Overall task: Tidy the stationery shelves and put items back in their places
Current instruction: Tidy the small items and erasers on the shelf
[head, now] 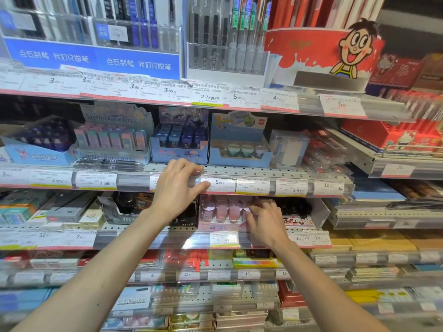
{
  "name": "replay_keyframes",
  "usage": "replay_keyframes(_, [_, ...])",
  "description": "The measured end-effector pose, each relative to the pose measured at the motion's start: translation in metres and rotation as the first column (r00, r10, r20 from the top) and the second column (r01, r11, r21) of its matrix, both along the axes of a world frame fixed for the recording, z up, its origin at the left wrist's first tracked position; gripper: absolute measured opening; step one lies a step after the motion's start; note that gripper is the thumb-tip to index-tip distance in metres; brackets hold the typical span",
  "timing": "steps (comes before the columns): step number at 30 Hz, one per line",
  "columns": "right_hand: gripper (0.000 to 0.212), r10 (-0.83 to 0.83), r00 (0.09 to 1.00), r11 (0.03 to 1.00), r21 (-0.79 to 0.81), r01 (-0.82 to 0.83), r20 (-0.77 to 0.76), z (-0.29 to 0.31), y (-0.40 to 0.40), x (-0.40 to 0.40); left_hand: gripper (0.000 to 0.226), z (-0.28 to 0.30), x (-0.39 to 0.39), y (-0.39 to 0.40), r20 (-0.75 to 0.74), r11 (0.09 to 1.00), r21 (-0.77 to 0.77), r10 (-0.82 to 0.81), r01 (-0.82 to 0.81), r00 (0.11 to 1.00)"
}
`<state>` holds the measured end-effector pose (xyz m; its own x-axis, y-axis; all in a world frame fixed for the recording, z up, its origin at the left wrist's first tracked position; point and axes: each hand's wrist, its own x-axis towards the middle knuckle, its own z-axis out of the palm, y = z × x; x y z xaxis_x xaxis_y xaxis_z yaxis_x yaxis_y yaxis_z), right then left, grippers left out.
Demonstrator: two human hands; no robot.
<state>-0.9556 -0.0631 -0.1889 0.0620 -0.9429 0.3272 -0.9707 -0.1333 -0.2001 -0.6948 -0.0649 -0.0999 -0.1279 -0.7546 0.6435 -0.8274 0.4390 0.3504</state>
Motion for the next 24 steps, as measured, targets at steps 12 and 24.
replay_keyframes(12, [0.046, 0.068, 0.993, 0.997, 0.034, -0.072, 0.101, -0.001, 0.014, -0.003, 0.044, -0.008, 0.003, 0.01, -0.074, 0.999, 0.003, -0.051, 0.052, 0.996])
replay_keyframes(24, [0.032, 0.08, 0.785, 0.997, -0.045, -0.066, 0.615, 0.01, 0.08, 0.01, 0.041, -0.045, 0.001, 0.089, -0.467, 0.974, 0.225, 0.094, 0.015, 0.879])
